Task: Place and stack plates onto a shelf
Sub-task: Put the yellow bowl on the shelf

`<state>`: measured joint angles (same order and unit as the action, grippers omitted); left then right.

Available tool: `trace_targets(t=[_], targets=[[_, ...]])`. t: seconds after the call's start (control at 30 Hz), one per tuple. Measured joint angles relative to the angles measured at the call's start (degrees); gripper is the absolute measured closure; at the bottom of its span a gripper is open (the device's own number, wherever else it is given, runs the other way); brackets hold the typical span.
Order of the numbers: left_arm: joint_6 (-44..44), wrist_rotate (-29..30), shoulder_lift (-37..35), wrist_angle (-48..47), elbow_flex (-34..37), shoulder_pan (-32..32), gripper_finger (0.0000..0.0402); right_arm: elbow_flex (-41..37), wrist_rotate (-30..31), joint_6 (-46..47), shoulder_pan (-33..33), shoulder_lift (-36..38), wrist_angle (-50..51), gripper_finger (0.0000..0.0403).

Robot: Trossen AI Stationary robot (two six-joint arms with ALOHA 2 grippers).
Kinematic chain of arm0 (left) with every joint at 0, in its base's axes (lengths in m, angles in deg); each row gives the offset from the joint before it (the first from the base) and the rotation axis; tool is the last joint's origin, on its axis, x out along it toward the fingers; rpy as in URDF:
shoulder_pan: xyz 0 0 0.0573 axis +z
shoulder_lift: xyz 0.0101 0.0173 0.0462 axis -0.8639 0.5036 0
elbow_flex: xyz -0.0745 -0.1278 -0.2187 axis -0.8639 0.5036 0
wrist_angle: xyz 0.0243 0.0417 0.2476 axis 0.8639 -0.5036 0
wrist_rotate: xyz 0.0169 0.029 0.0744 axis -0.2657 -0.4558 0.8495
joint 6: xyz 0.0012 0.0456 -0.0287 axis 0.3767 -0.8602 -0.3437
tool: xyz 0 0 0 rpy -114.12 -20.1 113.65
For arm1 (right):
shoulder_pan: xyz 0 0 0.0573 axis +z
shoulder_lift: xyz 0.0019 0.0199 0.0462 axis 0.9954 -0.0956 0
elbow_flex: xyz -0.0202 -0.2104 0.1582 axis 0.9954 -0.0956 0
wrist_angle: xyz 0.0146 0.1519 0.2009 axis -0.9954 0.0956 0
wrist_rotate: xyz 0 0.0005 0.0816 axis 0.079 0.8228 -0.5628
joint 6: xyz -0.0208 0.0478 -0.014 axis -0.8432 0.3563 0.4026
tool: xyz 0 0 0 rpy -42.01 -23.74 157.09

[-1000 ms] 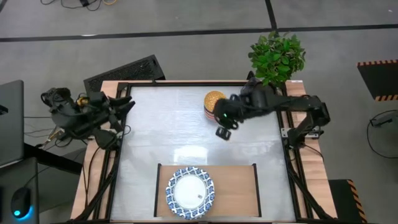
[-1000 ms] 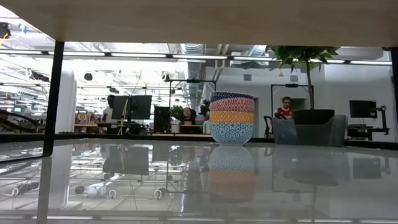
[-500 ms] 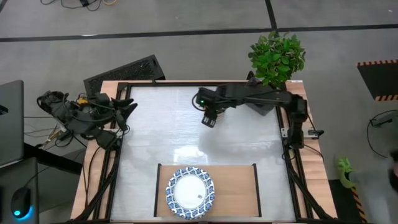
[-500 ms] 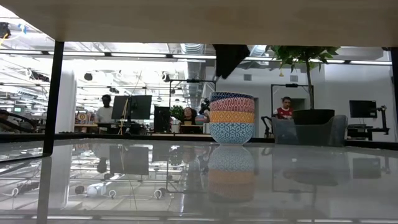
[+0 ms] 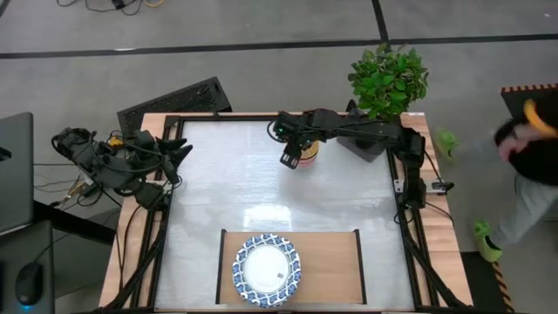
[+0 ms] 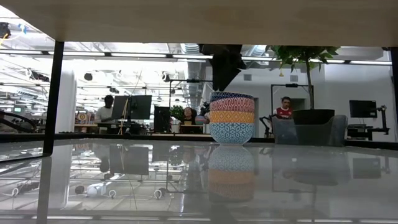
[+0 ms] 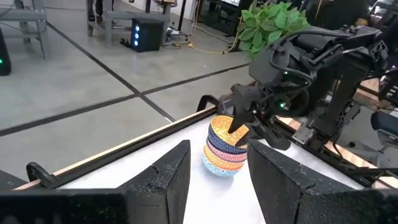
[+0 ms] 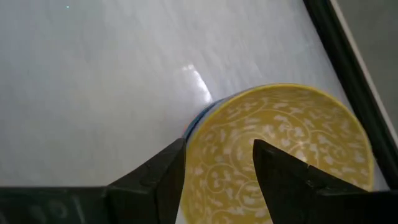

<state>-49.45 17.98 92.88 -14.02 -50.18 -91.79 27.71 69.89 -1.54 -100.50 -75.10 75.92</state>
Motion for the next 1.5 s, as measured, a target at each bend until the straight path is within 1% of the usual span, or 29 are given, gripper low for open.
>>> trace_targets(t=[0.7,0.93,1.03,1.13,1.2,1.43,1.5], targets=[[0.33,-0.5,0.0,0.02,0.04,0.0,0.0258,-0.02,-0.31,-0.01,-1.05,-0.04,-1.55,0.0191],[0.48,-0.5,0.0,0.09,0.06,0.0,0.0258,-0.07,-1.4,-0.66,-1.09,-3.07,-1.59,0.0191],[0.59,-0.52,0.0,0.09,0.06,0.0,0.0258,-0.09,-1.44,-0.85,-1.09,-3.21,-1.37,0.02],[0.85,-0.52,0.0,0.09,0.06,0.0,0.0258,-0.07,-1.49,-0.85,-1.09,-3.21,-1.39,0.0221],[0.87,-0.46,0.0,0.09,0.06,0.0,0.0258,-0.07,-1.57,-0.58,-1.09,-3.21,-1.11,0.0245],[0.9,-0.02,0.0,0.11,0.06,0.0,0.0258,-0.07,-2.04,-0.34,-0.8,-3.21,0.06,0.0361],[0.9,-0.02,0.0,0.11,0.06,0.0,0.0258,-0.07,-1.78,-0.06,-0.67,-3.21,-0.25,0.0368]])
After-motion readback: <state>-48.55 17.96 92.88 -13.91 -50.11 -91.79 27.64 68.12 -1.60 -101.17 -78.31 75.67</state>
